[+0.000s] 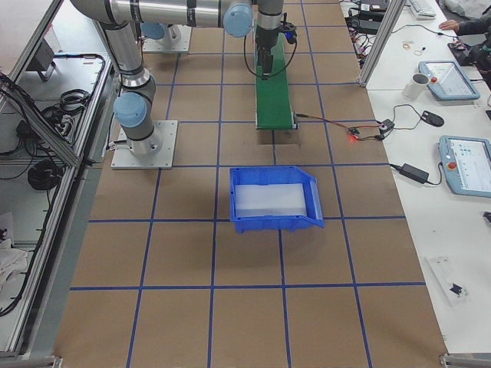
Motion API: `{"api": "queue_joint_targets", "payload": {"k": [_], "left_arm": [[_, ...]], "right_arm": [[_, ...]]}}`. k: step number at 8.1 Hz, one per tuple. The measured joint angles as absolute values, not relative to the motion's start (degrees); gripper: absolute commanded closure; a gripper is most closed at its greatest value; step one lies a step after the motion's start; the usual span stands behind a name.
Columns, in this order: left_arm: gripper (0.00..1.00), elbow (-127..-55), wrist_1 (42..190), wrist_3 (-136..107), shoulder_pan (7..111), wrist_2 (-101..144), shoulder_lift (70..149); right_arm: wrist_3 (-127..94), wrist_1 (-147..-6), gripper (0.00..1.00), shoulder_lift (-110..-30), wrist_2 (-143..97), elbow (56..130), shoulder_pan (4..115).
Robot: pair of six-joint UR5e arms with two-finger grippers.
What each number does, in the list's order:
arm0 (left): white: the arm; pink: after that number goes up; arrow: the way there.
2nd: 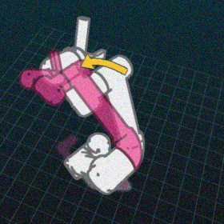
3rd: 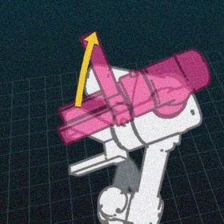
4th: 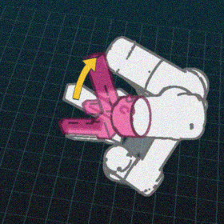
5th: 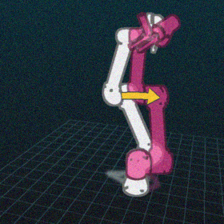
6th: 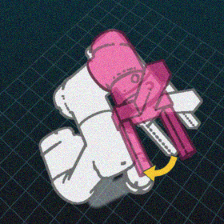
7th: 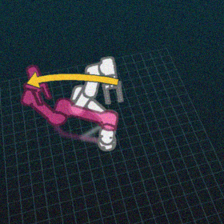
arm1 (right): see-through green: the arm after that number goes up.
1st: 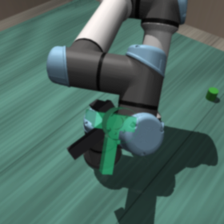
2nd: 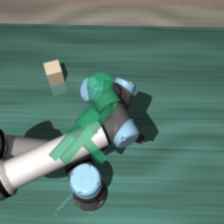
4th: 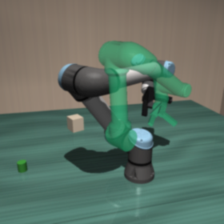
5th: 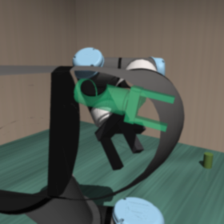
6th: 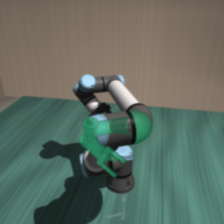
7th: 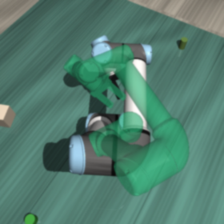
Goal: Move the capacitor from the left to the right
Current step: 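Move the left gripper away from the conveyor toward the brown capacitor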
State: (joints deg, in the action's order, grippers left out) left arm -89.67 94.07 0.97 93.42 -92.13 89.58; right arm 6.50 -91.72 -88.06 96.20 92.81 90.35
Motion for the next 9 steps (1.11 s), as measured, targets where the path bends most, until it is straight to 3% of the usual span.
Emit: {"api": "queue_joint_targets", "payload": {"k": [7,9], "left_arm": [[0.00,-89.58,94.25,0.88,92.99,-92.56,89.37],[0.00,-89.53,95.75,0.86,87.34,-94.79,88.51]], "right_arm": [[6.42,-91.92,0.00,-88.07,96.15,92.81,90.43],[6.39,-91.86,0.00,-88.07,96.15,92.81,90.39]]}}
